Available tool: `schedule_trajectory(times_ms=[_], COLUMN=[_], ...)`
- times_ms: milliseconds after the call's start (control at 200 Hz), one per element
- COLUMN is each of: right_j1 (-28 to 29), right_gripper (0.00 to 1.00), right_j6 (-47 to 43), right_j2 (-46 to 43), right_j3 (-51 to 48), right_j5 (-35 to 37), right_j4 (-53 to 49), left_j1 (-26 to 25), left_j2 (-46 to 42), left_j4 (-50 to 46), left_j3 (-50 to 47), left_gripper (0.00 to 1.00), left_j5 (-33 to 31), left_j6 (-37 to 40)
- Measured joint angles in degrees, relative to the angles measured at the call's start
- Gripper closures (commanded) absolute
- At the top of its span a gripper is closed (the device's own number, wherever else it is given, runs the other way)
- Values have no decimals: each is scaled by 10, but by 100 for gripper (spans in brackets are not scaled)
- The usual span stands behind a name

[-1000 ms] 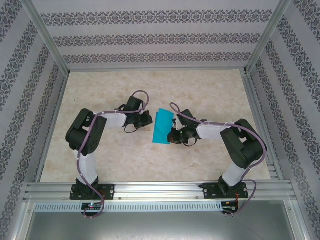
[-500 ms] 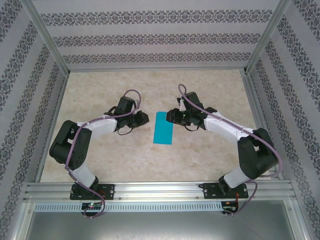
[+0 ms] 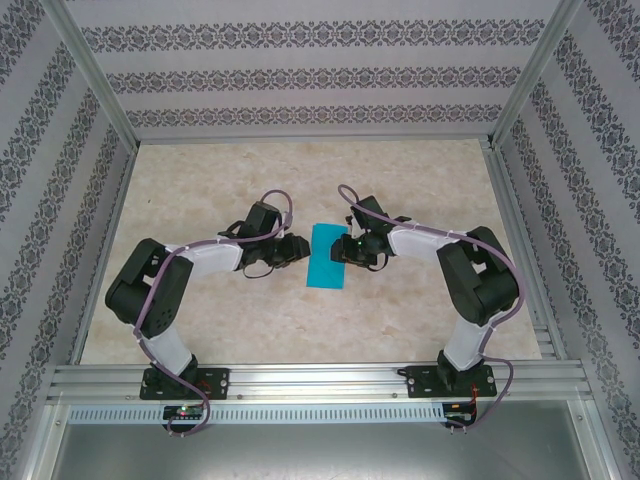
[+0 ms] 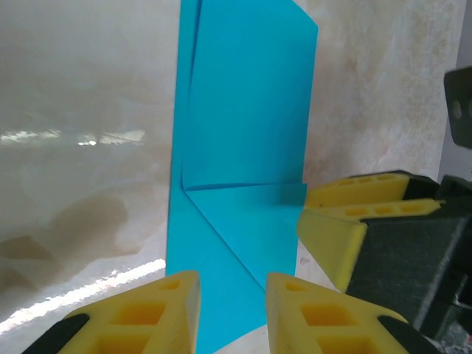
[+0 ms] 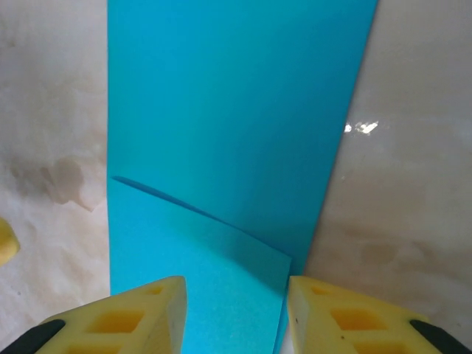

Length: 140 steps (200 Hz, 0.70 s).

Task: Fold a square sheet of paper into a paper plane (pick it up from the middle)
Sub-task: Turn over the paper at the center of the table.

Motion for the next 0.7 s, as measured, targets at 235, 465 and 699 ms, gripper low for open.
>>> schedule_trajectory(times_ms=[235,465,699], right_j1=[-4,-8,-19], right_gripper=[63,84,92], right_j6=[-2,-2,4], right_j2=[12,13,13], right_j3=[5,5,-9], right_j5=[-5,-11,-14], right_j4=[2,12,33], left_j1=[-14,-21,-24], left_j2=[27,43,60], left_j4=[9,22,38], left_j3=[0,0,2], left_gripper=[67,66,66], left_j5=[14,24,36], left_j6=[-12,-23,-34])
